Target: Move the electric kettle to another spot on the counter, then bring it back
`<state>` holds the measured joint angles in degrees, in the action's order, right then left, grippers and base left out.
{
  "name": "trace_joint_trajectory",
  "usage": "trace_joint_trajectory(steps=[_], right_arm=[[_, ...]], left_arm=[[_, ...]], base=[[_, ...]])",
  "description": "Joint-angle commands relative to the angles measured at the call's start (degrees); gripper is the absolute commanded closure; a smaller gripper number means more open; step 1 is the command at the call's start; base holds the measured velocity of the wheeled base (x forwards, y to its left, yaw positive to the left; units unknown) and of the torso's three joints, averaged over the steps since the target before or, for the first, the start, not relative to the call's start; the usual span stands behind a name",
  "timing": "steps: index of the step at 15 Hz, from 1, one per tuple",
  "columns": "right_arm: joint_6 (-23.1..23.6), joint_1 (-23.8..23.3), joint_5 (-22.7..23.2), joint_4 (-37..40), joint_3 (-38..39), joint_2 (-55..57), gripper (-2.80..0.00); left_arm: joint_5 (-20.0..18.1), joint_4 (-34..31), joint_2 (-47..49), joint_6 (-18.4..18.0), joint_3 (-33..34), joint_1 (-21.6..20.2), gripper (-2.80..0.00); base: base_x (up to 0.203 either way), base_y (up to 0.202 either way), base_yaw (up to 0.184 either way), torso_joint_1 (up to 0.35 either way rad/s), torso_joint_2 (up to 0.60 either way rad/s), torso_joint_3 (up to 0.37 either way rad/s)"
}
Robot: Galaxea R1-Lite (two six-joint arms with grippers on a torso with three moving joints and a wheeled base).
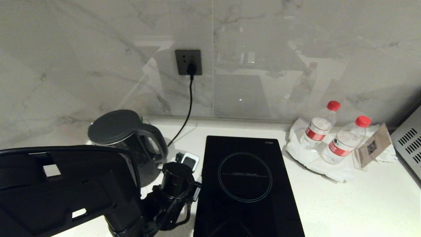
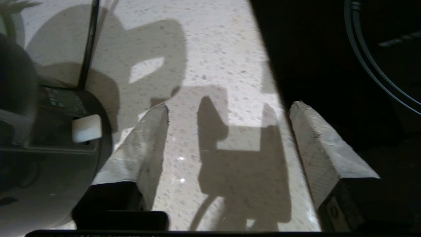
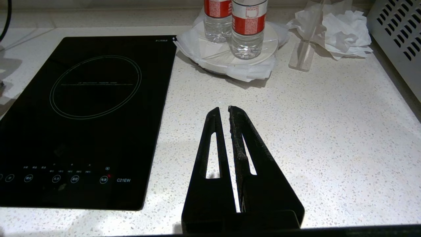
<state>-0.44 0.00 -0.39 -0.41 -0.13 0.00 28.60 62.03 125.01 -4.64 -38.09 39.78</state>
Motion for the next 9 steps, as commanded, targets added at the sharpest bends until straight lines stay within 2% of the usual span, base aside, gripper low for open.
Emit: trace_joint_trajectory(steps=[1, 5, 9], right_arm=[[0.00, 0.00, -0.05, -0.02, -0.04, 0.00, 0.00], [0.00, 0.00, 0.00, -0.02, -0.01, 0.04, 0.00], [0.00, 0.00, -0.01, -0.02, -0.01, 0.00, 0.00]], left_arm=[[0.49, 0.45, 0.55, 0.06, -0.66, -2.19, -2.80], [0.76, 0.89, 0.50, -0.02, -0.14, -4.36, -2.80], [0.76, 1.60, 0.85, -0.11, 0.21, -4.62, -2.80]], base=[[0.000, 0.000, 0.000, 0.000, 0.00, 0.000], [0.000, 0.000, 0.000, 0.000, 0.00, 0.000], [0.000, 0.000, 0.000, 0.000, 0.00, 0.000]])
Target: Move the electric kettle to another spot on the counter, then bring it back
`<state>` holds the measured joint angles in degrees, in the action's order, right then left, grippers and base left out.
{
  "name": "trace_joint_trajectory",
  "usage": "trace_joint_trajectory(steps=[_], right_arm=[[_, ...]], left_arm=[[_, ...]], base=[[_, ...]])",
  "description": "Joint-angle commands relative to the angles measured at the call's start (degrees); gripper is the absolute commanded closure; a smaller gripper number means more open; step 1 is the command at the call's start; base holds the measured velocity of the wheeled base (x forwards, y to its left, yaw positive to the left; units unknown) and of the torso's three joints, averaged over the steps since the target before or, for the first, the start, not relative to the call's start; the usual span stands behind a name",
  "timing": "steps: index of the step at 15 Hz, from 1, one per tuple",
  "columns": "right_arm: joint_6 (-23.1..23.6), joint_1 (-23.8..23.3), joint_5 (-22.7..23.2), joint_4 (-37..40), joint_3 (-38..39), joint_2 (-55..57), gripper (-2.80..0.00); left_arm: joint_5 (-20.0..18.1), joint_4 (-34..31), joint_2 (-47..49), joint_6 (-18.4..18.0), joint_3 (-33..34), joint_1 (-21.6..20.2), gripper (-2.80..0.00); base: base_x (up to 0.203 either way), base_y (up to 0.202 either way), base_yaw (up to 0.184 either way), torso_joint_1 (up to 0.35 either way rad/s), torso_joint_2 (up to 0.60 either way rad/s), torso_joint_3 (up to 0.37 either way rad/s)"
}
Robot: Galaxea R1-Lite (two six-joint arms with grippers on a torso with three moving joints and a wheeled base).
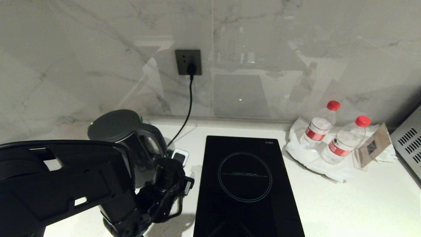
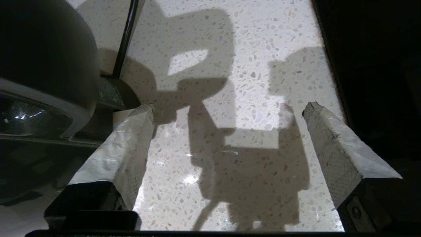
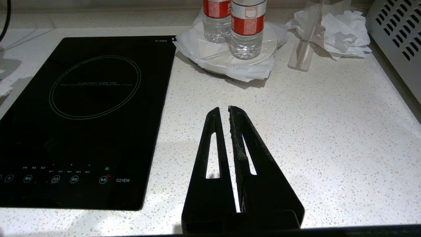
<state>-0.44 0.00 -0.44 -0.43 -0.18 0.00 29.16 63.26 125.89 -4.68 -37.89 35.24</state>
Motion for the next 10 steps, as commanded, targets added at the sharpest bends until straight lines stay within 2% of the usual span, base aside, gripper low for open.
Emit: trace_joint_trajectory(steps=[1, 10], right_arm=[[0.00, 0.00, 0.09, -0.01, 0.01, 0.00, 0.00], [0.00, 0.00, 0.07, -0.01, 0.04, 0.05, 0.00]], left_arm=[[0.27, 0.38, 0.40, -0.06, -0.16, -0.09, -2.80], [0.55, 0.64, 1.79, 0.09, -0.67, -2.13, -2.80]], base=[[0.000, 0.000, 0.000, 0.000, 0.00, 0.000], [0.000, 0.000, 0.000, 0.000, 0.00, 0.000]])
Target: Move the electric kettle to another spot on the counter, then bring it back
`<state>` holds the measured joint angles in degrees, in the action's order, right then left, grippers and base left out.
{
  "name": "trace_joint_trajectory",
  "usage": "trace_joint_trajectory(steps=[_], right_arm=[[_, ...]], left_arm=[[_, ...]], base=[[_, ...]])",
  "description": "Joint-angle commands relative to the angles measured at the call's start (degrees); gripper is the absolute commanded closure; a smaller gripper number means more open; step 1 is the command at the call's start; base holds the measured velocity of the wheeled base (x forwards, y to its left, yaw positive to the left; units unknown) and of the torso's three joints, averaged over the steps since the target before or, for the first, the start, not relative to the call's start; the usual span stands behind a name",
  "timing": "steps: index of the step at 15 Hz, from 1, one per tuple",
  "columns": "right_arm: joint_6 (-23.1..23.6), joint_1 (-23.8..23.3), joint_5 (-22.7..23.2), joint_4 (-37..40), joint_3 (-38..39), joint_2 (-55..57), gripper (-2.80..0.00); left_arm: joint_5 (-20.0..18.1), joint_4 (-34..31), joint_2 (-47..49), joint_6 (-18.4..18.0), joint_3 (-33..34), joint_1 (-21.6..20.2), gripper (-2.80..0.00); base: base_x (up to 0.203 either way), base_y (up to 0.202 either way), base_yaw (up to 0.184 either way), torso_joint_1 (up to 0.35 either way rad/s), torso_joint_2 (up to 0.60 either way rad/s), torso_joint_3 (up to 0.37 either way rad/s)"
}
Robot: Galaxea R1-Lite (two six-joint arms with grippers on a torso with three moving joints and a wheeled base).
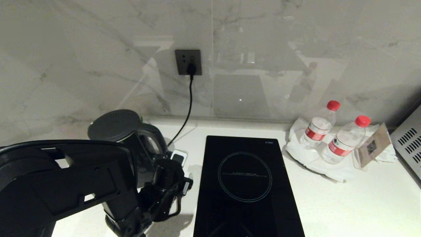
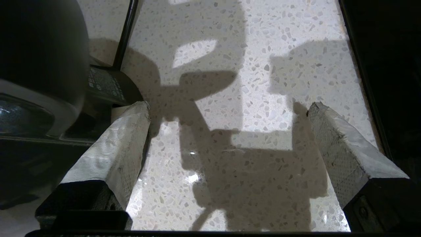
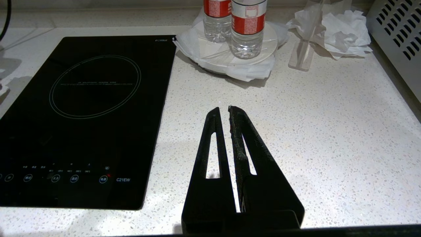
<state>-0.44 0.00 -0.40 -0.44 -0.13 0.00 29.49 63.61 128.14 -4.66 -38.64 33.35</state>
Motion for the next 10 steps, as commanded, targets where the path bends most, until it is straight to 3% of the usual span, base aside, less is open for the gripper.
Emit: trace_joint_trajectory(steps=[1, 10], right_arm=[[0.00, 0.00, 0.05, 0.00, -0.04, 0.01, 0.00], [0.00, 0.00, 0.05, 0.00, -0.04, 0.00, 0.00]], left_arm=[[0.22, 0.29, -0.61, 0.09, 0.15, -0.33, -2.80], [0.22, 0.37, 0.21, 0.27, 0.32, -0.66, -2.80]], base=[[0.000, 0.000, 0.000, 0.000, 0.00, 0.000], [0.000, 0.000, 0.000, 0.000, 0.00, 0.000]])
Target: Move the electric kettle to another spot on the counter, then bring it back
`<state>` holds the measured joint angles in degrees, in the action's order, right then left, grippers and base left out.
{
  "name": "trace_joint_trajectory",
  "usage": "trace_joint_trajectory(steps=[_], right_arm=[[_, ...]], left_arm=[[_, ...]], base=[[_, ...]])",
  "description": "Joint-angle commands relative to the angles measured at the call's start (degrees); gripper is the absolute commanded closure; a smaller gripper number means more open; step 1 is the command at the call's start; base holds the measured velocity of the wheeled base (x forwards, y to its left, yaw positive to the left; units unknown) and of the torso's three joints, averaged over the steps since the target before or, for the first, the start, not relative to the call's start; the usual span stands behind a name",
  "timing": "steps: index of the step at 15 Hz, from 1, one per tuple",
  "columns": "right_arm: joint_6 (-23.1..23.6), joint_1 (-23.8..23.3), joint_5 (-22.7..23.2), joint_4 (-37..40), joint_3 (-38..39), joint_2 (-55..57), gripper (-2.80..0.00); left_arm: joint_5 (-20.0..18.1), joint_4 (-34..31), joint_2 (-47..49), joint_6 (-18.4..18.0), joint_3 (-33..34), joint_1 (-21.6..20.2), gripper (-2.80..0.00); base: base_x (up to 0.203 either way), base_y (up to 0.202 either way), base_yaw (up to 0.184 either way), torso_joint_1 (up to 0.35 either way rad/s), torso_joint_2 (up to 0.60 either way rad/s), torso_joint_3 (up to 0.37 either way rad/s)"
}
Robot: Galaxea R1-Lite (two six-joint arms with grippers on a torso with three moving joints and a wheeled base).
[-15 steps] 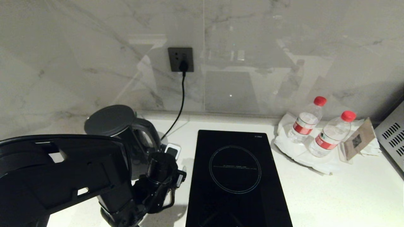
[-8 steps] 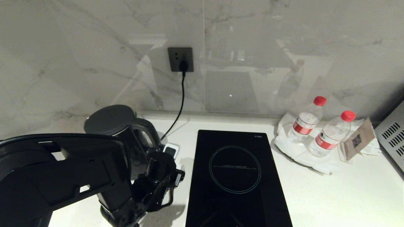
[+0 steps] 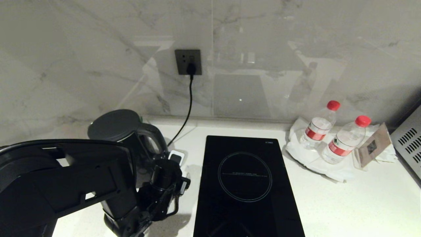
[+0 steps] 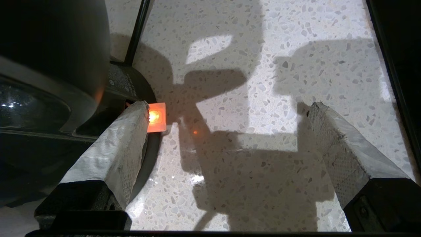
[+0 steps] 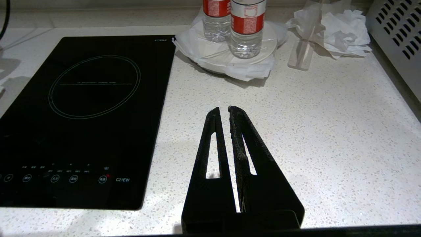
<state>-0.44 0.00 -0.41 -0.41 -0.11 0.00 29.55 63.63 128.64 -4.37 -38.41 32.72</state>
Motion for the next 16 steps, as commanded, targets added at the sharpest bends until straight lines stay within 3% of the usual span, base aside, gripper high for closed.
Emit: trace_joint_trajectory(steps=[1, 4, 12, 16], right_arm=[[0.00, 0.00, 0.02, -0.02, -0.07, 0.02, 0.00], [0.00, 0.00, -0.03, -0.02, 0.02, 0.00, 0.00], [0.00, 0.00, -0.01, -0.02, -0.07, 0.02, 0.00], [0.00, 0.00, 0.03, -0.02, -0.01, 0.00, 0.00]], left_arm=[[0.16, 0.35, -0.57, -0.02, 0.18, 0.06, -2.80], [0.07, 2.03, -1.51, -0.07, 1.59, 0.29, -2.80], [-0.53, 15.37, 2.43, -0.02, 11.45, 1.21, -2.80], [-0.53, 18.45, 5.47, -0.20, 10.67, 1.56, -2.80]], base=[[0.000, 0.000, 0.000, 0.000, 0.00, 0.000], [0.000, 0.000, 0.000, 0.000, 0.00, 0.000], [0.000, 0.000, 0.000, 0.000, 0.00, 0.000], [0.000, 0.000, 0.000, 0.000, 0.00, 0.000]])
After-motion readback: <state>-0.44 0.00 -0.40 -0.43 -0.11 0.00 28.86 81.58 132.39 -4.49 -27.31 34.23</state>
